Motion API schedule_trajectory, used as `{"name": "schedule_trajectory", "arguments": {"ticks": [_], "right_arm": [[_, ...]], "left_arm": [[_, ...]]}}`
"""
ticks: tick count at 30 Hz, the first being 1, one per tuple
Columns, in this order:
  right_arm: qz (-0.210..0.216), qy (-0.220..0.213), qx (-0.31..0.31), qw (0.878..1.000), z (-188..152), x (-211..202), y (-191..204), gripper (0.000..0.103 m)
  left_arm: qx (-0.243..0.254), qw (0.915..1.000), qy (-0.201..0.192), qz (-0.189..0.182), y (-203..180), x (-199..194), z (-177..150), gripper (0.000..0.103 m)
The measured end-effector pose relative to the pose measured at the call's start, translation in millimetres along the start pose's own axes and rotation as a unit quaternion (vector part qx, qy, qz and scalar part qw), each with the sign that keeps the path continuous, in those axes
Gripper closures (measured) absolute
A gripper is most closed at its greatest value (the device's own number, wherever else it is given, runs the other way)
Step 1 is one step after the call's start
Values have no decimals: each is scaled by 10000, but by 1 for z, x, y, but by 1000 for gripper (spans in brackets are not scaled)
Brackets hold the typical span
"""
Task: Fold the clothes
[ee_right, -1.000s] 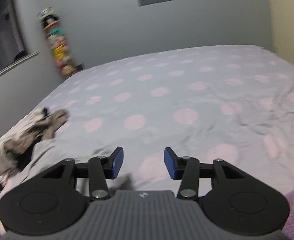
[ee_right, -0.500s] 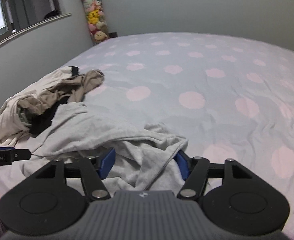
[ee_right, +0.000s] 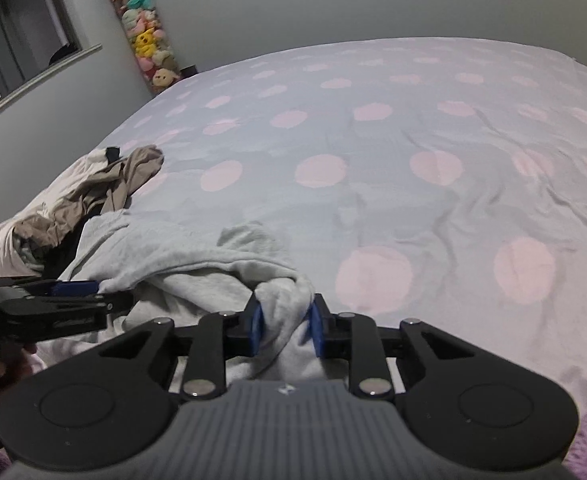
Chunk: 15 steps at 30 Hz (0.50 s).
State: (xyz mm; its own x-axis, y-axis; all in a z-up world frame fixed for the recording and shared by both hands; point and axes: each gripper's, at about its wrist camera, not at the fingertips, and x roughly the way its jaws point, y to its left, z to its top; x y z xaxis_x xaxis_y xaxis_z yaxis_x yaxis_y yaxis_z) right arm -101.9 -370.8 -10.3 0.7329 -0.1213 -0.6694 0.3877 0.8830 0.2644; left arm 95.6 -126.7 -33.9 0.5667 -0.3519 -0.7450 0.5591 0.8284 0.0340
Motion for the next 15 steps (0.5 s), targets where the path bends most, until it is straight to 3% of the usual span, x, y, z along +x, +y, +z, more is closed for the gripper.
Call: {"name": "schedule_trajectory", "arguments": {"ticks": [2, 4, 6, 9, 15], "right_arm": [[27, -60, 32, 10000, 0, -5, -2, 83], [54, -125, 60, 9999, 0, -10, -4, 84], [68, -322, 18, 9995, 4, -17, -4, 86], [77, -707, -100, 9974, 15, -32, -4, 87], [17, -1654, -101, 9862, 53, -75, -16, 90]], "left_arm": [[9, 9999, -57, 84, -4, 1, 5, 90], [17, 9998, -114, 167, -9, 1, 9, 96], [21, 9995, -225, 239, -12, -3, 15, 97], [-5, 9968, -754, 253, -12, -39, 30, 98], [-69, 9854, -1703, -21, -22, -112, 62, 98]]}}
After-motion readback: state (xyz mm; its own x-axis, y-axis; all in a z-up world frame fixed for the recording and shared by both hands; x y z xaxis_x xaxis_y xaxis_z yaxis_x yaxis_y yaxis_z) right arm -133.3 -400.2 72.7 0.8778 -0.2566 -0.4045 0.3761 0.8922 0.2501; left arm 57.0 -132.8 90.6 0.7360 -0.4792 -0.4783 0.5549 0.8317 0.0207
